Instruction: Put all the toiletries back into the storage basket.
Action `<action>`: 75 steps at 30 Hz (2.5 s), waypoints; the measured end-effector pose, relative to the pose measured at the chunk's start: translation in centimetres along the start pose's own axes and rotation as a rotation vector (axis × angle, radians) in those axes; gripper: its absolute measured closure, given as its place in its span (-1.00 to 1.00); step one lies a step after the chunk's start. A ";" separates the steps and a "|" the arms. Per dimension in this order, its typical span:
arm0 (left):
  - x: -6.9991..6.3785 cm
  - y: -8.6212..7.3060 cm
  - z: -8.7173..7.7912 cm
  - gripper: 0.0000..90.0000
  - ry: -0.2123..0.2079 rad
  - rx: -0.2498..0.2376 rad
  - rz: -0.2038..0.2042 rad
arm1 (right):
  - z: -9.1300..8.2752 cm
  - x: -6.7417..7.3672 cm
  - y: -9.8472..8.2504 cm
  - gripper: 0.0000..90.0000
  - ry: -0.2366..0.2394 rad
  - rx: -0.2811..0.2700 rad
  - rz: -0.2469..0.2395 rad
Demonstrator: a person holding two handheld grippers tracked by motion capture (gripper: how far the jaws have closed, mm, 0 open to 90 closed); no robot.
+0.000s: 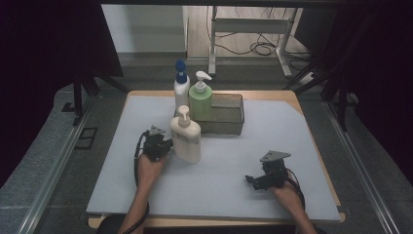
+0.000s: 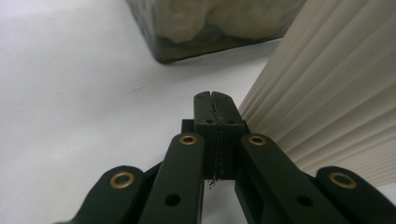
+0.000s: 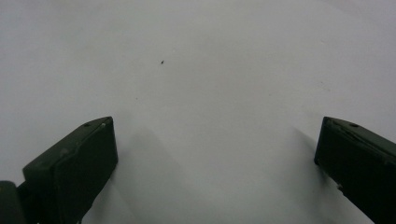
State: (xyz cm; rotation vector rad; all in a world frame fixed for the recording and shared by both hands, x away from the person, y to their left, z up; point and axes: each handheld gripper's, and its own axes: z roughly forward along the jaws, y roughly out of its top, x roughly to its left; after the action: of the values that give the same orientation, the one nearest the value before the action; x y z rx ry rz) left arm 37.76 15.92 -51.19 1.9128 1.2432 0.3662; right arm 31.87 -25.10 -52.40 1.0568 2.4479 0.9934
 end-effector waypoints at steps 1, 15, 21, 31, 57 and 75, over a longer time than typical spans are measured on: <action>-0.2 0.0 0.1 0.98 -0.005 -0.001 0.001 | 0.0 0.0 0.0 -1.00 -0.001 0.001 0.000; -2.8 0.4 1.1 0.98 -0.046 0.019 0.058 | 0.0 0.0 0.0 -1.00 -0.001 0.000 0.000; -3.9 0.4 1.4 0.98 -0.070 0.022 0.077 | 0.0 0.0 0.0 -1.00 0.000 0.000 0.000; -5.6 0.4 1.8 0.98 -0.103 0.036 0.104 | 0.0 0.0 0.0 -1.00 -0.001 -0.002 -0.002; -10.5 0.8 3.1 0.98 -0.176 0.073 0.173 | 0.0 0.0 0.0 -1.00 -0.001 -0.001 0.001; -12.0 1.0 2.8 0.89 -0.177 0.077 0.227 | 0.0 0.0 0.0 -1.00 -0.003 0.001 0.001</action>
State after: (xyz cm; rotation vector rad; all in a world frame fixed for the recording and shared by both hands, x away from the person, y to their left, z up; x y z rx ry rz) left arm 34.43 4.07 -50.06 2.1102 0.9400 0.2618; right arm 31.85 -25.07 -52.38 1.0588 2.4465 0.9903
